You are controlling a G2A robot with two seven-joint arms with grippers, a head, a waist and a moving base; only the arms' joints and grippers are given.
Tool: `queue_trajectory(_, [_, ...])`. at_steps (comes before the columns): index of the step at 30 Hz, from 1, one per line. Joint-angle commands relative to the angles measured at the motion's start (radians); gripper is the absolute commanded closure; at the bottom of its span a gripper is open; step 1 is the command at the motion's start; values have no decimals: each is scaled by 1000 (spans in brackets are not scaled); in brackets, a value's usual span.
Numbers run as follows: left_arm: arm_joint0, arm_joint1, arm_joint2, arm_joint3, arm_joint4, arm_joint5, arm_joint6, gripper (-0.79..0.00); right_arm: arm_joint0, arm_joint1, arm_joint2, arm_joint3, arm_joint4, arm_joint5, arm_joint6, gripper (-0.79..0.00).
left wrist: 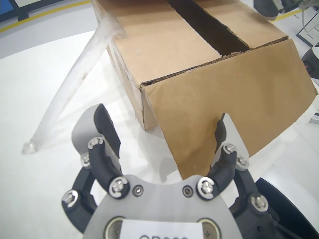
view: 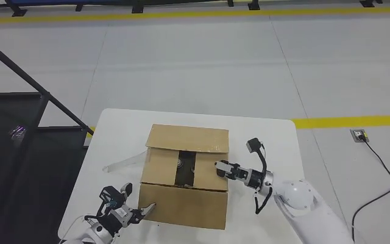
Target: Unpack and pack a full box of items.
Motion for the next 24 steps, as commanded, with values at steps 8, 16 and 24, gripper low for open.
queue_trajectory(8, [0, 2, 4, 12, 9, 16, 11, -785, 112, -34, -40, 93, -44, -20, -127, -785])
queue_trajectory(16, [-5, 4, 16, 24, 9, 15, 16, -785, 244, -60, -55, 157, -118, -3, -213, -785])
queue_trajectory(24, [-11, 5, 28, 39, 7, 22, 24, -785, 424, -118, -148, 352, -185, 59, -291, -785])
